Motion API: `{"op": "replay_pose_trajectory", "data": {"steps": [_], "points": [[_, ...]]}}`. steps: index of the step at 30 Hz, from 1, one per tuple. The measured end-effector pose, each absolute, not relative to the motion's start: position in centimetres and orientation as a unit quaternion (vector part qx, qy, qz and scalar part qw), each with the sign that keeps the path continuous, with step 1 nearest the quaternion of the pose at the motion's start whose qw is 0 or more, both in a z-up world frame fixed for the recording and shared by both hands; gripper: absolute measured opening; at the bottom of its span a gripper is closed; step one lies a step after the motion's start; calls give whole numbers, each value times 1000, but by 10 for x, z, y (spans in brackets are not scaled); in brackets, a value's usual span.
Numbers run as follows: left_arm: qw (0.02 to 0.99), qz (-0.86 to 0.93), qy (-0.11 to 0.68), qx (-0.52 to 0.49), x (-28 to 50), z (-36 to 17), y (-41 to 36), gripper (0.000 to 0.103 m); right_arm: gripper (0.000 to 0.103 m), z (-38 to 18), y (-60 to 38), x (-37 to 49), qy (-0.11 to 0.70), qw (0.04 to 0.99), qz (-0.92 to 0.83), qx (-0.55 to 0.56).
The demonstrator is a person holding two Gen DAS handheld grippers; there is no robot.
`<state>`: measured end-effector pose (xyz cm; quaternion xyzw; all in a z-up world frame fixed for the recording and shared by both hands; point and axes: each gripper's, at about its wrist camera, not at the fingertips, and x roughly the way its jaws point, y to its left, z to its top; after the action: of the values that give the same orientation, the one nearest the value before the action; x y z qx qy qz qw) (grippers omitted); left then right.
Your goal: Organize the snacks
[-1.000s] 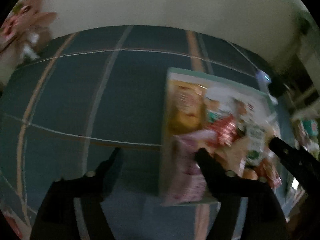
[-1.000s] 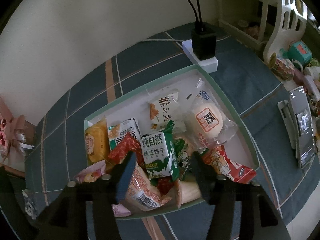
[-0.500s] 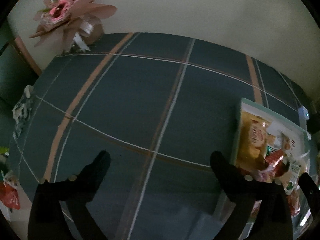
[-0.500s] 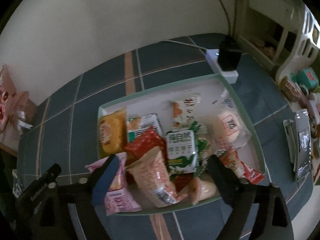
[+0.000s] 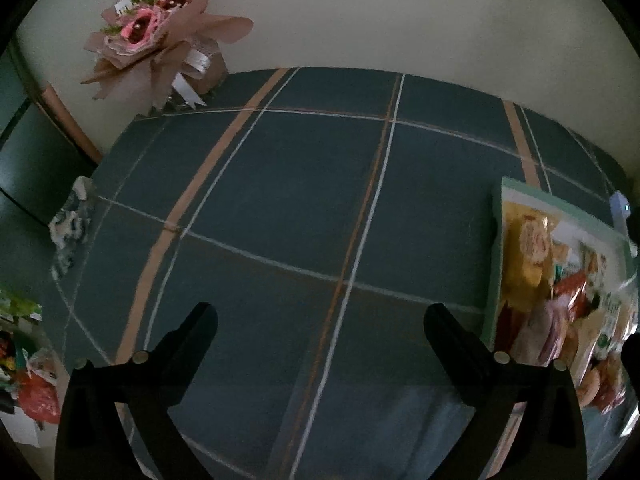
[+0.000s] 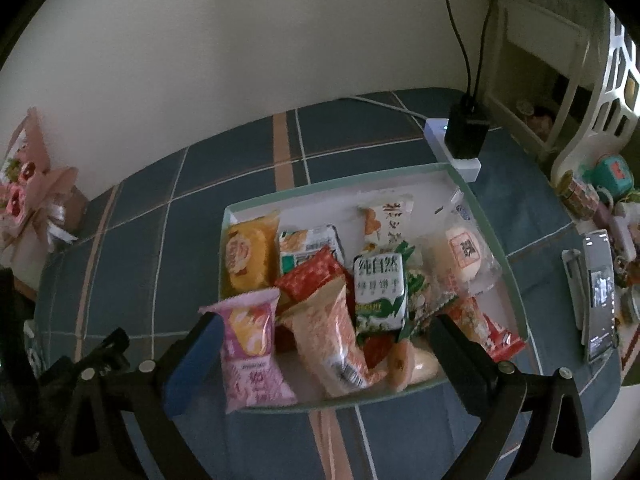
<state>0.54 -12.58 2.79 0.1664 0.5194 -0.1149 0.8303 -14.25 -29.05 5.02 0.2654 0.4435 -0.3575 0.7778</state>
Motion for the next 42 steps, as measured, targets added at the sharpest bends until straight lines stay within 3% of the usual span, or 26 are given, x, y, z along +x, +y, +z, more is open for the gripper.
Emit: {"op": "replay_pose_trajectory", "data": {"steps": [15, 42], "points": [[835, -156, 487, 201, -48, 35, -81, 103, 103, 38, -231, -190, 443, 782, -362, 247], [835, -171, 488, 188, -47, 40, -71, 103, 103, 38, -221, -188, 446, 787, -357, 233]]}}
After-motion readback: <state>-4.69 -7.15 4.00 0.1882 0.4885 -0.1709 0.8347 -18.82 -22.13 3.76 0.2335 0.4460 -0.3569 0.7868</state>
